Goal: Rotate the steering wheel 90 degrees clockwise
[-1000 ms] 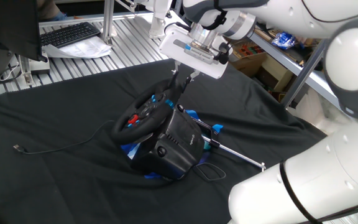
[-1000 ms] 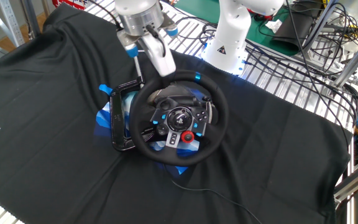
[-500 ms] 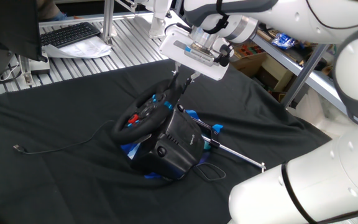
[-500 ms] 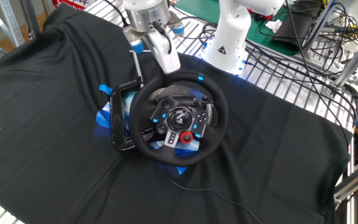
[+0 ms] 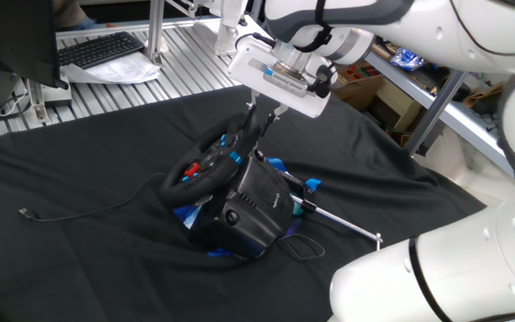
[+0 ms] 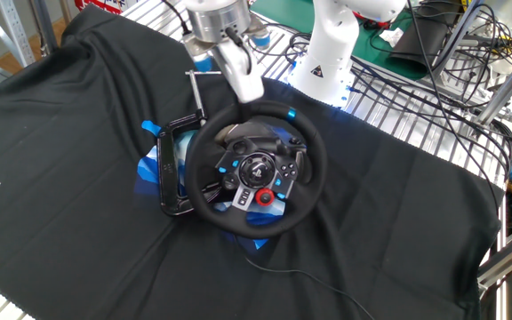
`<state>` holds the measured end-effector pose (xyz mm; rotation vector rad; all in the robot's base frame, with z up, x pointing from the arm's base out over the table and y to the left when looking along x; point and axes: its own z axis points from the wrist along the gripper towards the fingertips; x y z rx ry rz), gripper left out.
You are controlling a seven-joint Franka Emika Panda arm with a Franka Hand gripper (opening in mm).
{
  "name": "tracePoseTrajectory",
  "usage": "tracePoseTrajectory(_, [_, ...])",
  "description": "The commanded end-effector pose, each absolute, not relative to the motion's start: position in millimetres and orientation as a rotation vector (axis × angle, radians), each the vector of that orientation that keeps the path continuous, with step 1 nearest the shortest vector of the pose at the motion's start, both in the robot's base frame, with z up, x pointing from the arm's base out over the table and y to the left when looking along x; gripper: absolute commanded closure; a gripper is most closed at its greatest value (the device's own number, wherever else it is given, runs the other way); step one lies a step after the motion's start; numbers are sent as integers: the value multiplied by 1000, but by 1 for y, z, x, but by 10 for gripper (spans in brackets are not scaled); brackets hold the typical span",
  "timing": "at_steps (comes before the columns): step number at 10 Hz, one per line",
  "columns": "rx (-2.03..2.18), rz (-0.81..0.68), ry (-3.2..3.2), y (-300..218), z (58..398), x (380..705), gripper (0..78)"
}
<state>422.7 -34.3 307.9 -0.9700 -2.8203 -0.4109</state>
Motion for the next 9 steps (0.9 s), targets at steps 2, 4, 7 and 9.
tracePoseTrajectory(2, [-1009, -404, -2856, -29, 315, 419, 764])
tracePoseTrajectory(4, [-1031, -407, -2869, -28, 312, 419, 764])
tracePoseTrajectory(7, [-1054, -403, -2884, -25, 307, 418, 764])
tracePoseTrajectory(9, [-1063, -403, -2884, -25, 307, 417, 764])
